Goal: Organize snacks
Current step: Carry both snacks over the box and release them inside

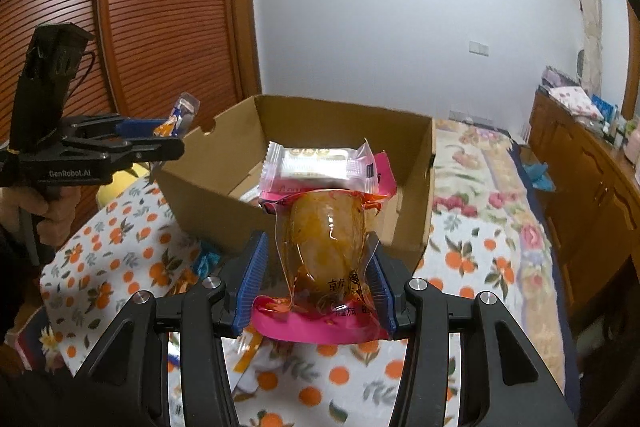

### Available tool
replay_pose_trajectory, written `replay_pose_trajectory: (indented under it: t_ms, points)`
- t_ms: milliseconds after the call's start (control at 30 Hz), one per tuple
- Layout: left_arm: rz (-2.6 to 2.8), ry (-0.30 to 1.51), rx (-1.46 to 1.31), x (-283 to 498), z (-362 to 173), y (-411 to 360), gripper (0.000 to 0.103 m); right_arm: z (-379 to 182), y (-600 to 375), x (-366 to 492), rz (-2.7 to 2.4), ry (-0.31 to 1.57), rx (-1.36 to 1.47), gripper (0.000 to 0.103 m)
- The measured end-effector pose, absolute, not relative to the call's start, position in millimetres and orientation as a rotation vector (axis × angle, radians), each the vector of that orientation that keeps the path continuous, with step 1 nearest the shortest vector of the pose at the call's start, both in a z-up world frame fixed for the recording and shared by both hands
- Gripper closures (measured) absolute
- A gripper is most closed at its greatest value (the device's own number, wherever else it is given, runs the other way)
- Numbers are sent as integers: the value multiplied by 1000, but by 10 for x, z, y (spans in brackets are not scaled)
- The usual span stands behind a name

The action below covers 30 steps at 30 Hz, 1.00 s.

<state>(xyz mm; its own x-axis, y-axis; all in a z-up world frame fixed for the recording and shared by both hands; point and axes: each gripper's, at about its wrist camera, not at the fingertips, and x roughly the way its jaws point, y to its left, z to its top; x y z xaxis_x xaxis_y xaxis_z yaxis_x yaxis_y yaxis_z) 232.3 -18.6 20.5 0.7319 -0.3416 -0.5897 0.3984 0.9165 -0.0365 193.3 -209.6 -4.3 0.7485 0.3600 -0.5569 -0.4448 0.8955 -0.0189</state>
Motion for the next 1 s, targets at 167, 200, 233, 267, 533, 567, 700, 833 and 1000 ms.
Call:
replay_pose_trajectory:
  t_ms: [167, 200, 233, 267, 533, 567, 700, 833, 1000]
  points:
    - [-400, 635, 95, 2452, 201, -193, 47, 8, -2047, 2074, 453, 564, -175, 54]
    - [-398, 636, 95, 2464, 196, -194, 47, 16, -2037, 2095, 458, 564, -176, 54]
    - [-398, 636, 94, 2473, 193, -193, 47, 19, -2027, 2110, 463, 563, -175, 54]
    - [-398, 636, 93, 2478, 193, -188, 47, 20, -2024, 2118, 467, 564, -174, 54]
    - [-388, 637, 78, 2511, 166, -146, 47, -31, -1970, 1858, 536, 596, -203, 54]
    - [-387, 637, 76, 2525, 167, -149, 47, -38, -1942, 1834, 533, 600, -219, 54]
    - [-386, 638, 79, 2548, 163, -178, 47, -20, -1855, 1856, 527, 599, -255, 54]
    - [-377, 653, 85, 2627, 109, -164, 47, 36, -1836, 2008, 531, 595, -242, 54]
    - [-364, 674, 76, 2756, 57, -148, 47, 74, -1766, 2265, 534, 598, -257, 54]
